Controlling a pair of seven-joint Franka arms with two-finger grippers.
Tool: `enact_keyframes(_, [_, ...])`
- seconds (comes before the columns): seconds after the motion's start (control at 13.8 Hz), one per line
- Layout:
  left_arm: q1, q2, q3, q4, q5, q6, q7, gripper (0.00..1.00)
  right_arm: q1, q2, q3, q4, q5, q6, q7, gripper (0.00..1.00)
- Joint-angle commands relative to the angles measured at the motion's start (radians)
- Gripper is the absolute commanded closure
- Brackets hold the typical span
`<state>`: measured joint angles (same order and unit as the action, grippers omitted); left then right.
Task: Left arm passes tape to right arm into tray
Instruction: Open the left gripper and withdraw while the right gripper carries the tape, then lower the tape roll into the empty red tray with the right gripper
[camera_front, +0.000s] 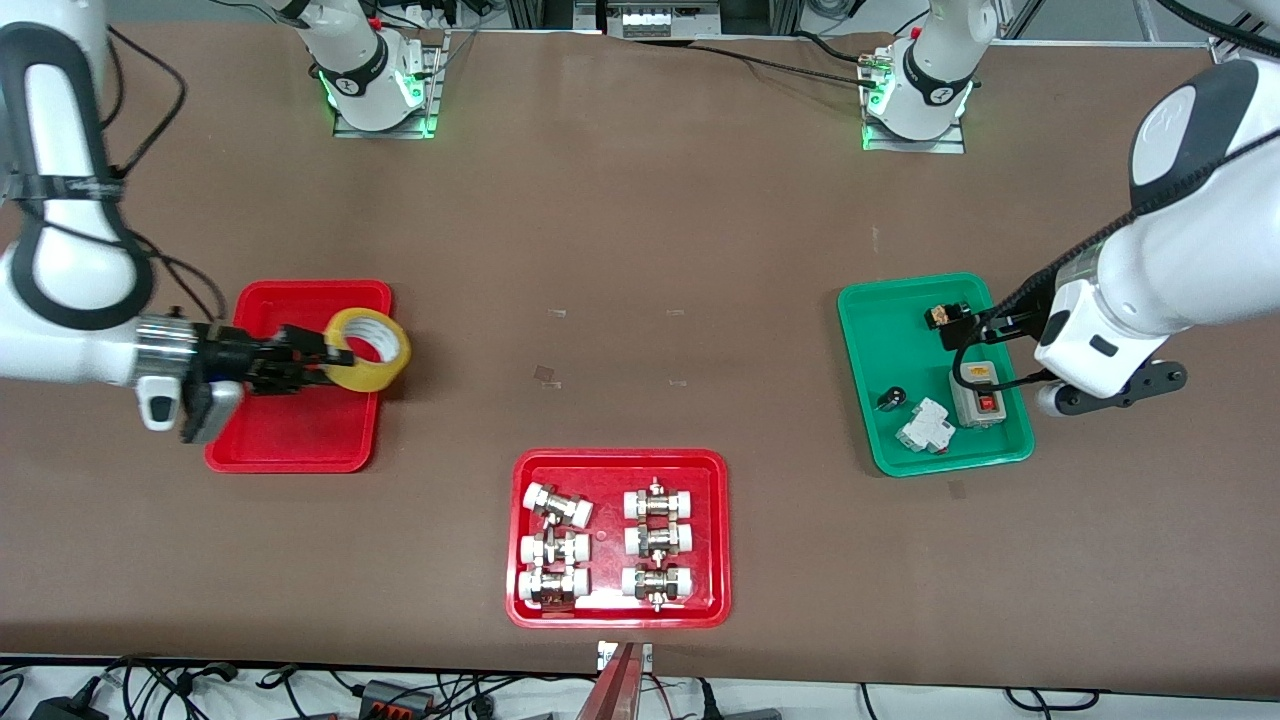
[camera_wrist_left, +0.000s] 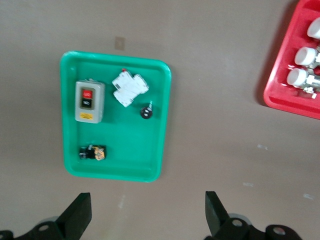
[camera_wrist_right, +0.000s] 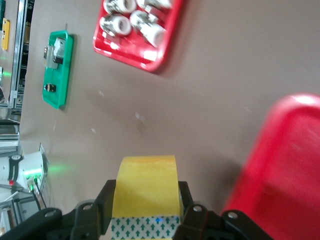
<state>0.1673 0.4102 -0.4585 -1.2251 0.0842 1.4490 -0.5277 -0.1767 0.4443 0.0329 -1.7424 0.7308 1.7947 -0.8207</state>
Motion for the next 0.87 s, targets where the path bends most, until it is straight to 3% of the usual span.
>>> enact_keyframes(0.0, [0.026,-0.027,-0.005,0.021,0.046,-0.056,0.024,0.0,-0.113,0.08,0.018,0.0,-0.008,-0.064,-0.116,0.98])
enact_keyframes(0.29, [0.092,-0.049,-0.011,-0.006,0.026,-0.058,0.115,0.0,-0.191,0.177,0.018,0.003,-0.033,-0.061,-0.273,0.94])
enact_keyframes(0.36, [0.092,-0.106,-0.008,-0.072,0.028,-0.033,0.118,0.0,-0.193,0.177,0.018,0.007,-0.054,-0.057,-0.273,0.86])
enact_keyframes(0.51, [0.089,-0.227,-0.002,-0.262,0.023,0.072,0.136,0.0,-0.185,0.175,0.018,0.024,-0.146,-0.02,-0.278,0.32])
enact_keyframes(0.58, [0.077,-0.29,0.01,-0.345,0.022,0.13,0.15,0.0,-0.181,0.175,0.018,0.027,-0.187,0.009,-0.281,0.13])
enact_keyframes(0.65, [0.072,-0.325,0.039,-0.409,0.019,0.178,0.19,0.0,-0.176,0.174,0.022,0.027,-0.218,0.034,-0.297,0.0])
enact_keyframes(0.79, [0.04,-0.333,0.175,-0.415,-0.091,0.191,0.34,0.0,-0.159,0.171,0.022,0.027,-0.267,0.083,-0.337,0.0])
